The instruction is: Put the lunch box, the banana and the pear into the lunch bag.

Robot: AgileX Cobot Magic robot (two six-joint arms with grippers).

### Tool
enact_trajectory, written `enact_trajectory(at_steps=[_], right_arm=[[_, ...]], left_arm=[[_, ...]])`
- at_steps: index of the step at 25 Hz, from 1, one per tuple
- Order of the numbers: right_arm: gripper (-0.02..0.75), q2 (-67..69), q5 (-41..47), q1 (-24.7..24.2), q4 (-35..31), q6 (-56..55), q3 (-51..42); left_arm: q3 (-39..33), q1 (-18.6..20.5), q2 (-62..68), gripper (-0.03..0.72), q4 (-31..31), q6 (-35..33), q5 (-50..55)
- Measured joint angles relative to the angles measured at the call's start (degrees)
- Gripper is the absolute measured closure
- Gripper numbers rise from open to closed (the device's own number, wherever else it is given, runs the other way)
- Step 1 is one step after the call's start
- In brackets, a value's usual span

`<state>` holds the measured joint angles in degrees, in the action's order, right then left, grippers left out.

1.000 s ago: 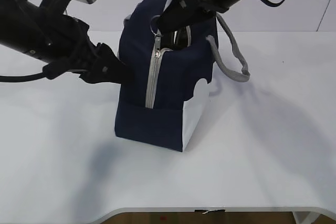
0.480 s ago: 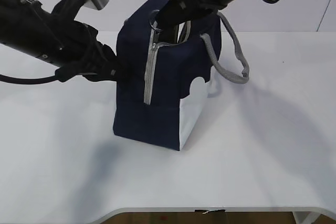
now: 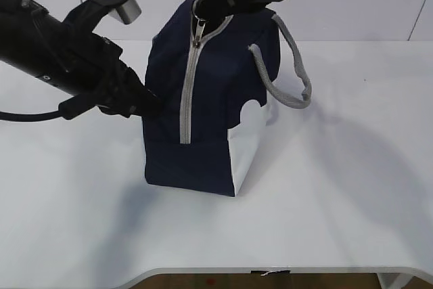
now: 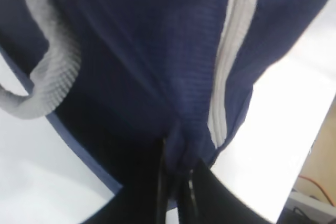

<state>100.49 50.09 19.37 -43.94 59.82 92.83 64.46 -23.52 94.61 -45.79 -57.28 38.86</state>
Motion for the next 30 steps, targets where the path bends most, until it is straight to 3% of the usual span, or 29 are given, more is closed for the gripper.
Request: enact_trajectory(at_steps=[11, 16, 25, 30], right_arm=[[0.731, 0.0, -6.7, 0.2, 1.0, 0.0, 0.9], [0.731, 0.0, -11.3, 0.2, 4.5, 0.1, 1.0], [0.731, 2.6, -17.8, 0.2, 7.6, -0.5, 1.0], [0.731, 5.7, -21.9, 0.2, 5.1, -4.2, 1.0]], left_arm=[[0.2, 0.0, -1.0, 0.69, 7.7, 0.0, 6.4], [0.3, 0.6, -1.1, 0.69, 8.6, 0.0, 9.4], [0.3, 8.1, -2.8, 0.69, 8.6, 0.1, 14.2], [0.3, 9.2, -2.9, 0.688, 8.5, 0.7, 16.5]])
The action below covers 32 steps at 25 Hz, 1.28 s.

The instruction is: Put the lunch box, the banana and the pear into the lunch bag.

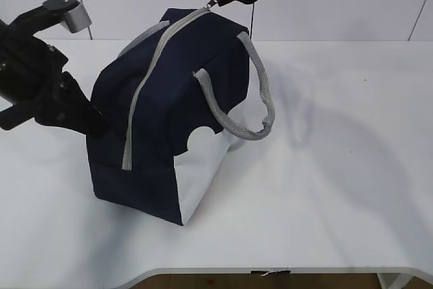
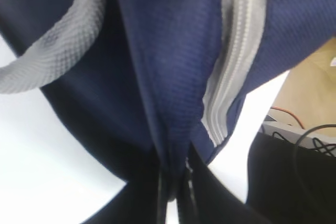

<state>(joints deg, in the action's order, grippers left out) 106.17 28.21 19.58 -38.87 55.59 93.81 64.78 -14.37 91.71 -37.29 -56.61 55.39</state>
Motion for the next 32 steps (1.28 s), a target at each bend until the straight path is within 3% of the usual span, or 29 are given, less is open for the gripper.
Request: enact_trajectory(at_steps=[5, 7, 12, 14, 20, 24, 32], right_arm=[[0.731, 1.8, -1.5, 0.0, -4.4, -0.7, 0.0], [0.731, 1.8, -1.8, 0.0, -5.7, -0.8, 0.0], [0.731, 1.9, -2.0, 0.0, -7.3, -0.9, 0.0], [0.731, 2.2, -2.1, 0.0, -7.4, -1.3, 0.0], [0.731, 3.7, -2.1, 0.0, -10.2, -2.1, 0.3], [0.731, 3.7, -2.1, 0.0, -11.1, -2.2, 0.3], [0.731, 3.7, -2.1, 0.0, -11.3, -2.2, 0.4]], left_arm=[[0.0, 0.0, 0.0, 0.624, -0.1, 3.5, 0.3], [0.0, 0.0, -0.5, 0.534, 0.0, 4.6, 0.3], [3.8, 0.0, -1.6, 0.213, 0.2, 8.7, 0.3], [6.5, 0.0, -1.8, 0.145, 0.1, 9.9, 1.3], [13.8, 0.0, -1.9, 0.105, -2.3, 11.2, 1.9], [17.4, -0.2, 0.4, 0.105, -7.1, 11.3, 2.1], [18.8, -2.4, 5.3, 0.091, -12.5, 11.6, 1.6]])
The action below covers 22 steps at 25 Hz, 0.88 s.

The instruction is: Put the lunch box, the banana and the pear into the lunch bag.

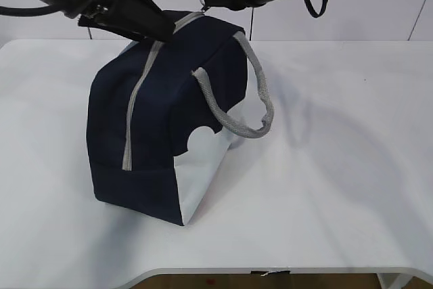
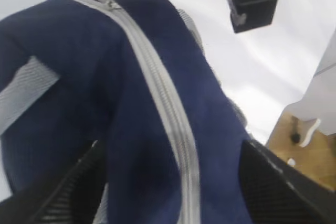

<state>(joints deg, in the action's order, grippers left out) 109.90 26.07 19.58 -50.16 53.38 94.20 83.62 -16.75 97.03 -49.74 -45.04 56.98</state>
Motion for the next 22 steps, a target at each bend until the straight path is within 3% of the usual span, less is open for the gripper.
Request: enact_trajectory(at_steps=[9, 12, 16, 20, 22], right_arm=[[0.731, 0.0, 0.3, 0.0, -0.9, 0.0, 0.0], [0.731, 0.0, 0.4, 0.0, -0.9, 0.0, 0.0], [0.731, 0.0, 0.6, 0.0, -0.9, 0.0, 0.0], [0.731, 0.0, 0.7, 0.0, -0.6, 0.0, 0.0], [0.731, 0.0, 0.7, 0.0, 0.4, 0.0, 0.0]], left_arm=[[0.1, -3.5, 4.7, 0.092, 0.1, 0.2, -6.4], [0.3, -5.0, 5.9, 0.127, 1.5, 0.2, -7.1], [0.5, -5.8, 6.1, 0.26, 2.7, 0.2, -7.6], [0.7, -5.8, 6.1, 0.512, 3.7, 0.2, -6.7], [0.7, -5.8, 6.1, 0.602, 5.2, 0.2, -5.5]])
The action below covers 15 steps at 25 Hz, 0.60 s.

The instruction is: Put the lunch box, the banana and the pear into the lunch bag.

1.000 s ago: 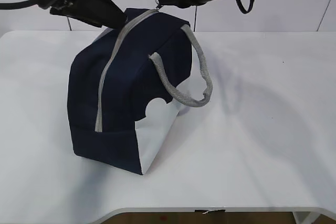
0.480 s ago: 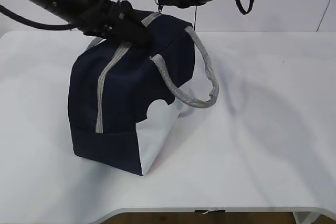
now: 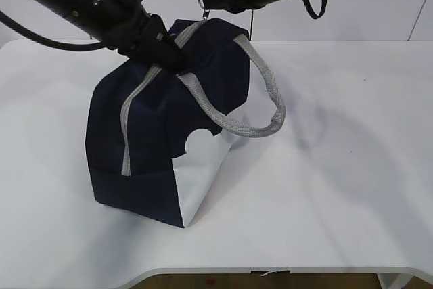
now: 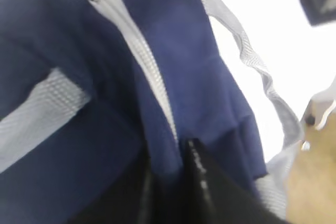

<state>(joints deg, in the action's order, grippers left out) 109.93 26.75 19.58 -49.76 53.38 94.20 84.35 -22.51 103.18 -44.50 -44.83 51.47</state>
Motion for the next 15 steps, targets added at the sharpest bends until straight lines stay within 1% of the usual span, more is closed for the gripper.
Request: enact_trajectory(at_steps=[2, 4, 8, 11, 15], right_arm=[[0.731, 0.2, 0.0, 0.0, 1.2, 0.0, 0.0], [0.731, 0.5, -0.2, 0.0, 2.2, 0.0, 0.0], [0.731, 1.2, -1.5, 0.0, 3.1, 0.0, 0.0], [0.731, 2.0, -2.0, -0.7, 3.3, -0.1, 0.0], [0.731, 3.2, -1.6, -2.8, 3.3, -1.9, 0.0]], left_arm=[[0.1, 0.0, -0.2, 0.654, 2.2, 0.0, 0.8], [0.1, 0.0, -0.7, 0.67, 4.4, 0.0, 1.3], [0.1, 0.0, -2.1, 0.674, 7.2, 0.0, 2.7], [0.1, 0.3, -2.4, 0.674, 8.1, 0.0, 4.1], [0.1, 2.0, -3.1, 0.676, 9.1, 0.6, 5.2]])
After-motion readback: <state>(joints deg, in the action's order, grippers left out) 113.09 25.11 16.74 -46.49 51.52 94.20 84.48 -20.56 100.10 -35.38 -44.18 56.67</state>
